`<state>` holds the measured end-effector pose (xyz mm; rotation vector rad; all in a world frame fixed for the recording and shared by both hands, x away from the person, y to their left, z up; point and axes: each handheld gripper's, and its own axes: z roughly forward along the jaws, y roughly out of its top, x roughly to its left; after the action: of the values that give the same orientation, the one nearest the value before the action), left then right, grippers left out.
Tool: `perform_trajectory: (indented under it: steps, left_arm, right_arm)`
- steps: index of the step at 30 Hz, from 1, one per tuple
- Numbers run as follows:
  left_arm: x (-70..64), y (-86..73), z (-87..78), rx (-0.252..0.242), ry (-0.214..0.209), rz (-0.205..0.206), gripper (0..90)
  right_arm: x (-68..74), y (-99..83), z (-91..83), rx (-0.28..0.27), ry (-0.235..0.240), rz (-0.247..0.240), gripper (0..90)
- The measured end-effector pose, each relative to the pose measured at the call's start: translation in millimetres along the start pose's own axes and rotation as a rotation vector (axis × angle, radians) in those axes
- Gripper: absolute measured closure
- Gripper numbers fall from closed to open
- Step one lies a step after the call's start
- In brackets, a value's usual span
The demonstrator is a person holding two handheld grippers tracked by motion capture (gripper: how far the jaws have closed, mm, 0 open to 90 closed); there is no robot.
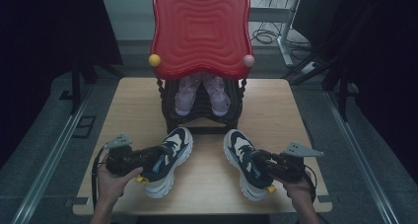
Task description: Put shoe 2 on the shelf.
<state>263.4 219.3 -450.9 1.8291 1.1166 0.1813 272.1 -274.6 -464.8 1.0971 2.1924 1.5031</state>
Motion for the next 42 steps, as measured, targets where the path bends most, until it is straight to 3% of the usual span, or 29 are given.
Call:
perform_trajectory:
  steps: [10, 24, 42]
  left_arm:
    - [8.4, -2.2, -15.5, -0.053, 0.002, -0.029, 72.7]
    - [17.2, -5.6, -29.4, -0.1, 0.001, -0.063, 72.7]
    - [23.0, -5.4, -43.2, -0.164, 0.021, -0.086, 72.8]
  right_arm:
    - [-6.5, 1.1, -8.2, -0.059, -0.001, 0.045, 71.5]
    - [-9.9, 1.8, -19.2, -0.129, 0.024, 0.07, 71.7]
    - [-18.0, 4.9, -40.9, -0.224, -0.026, 0.116, 71.8]
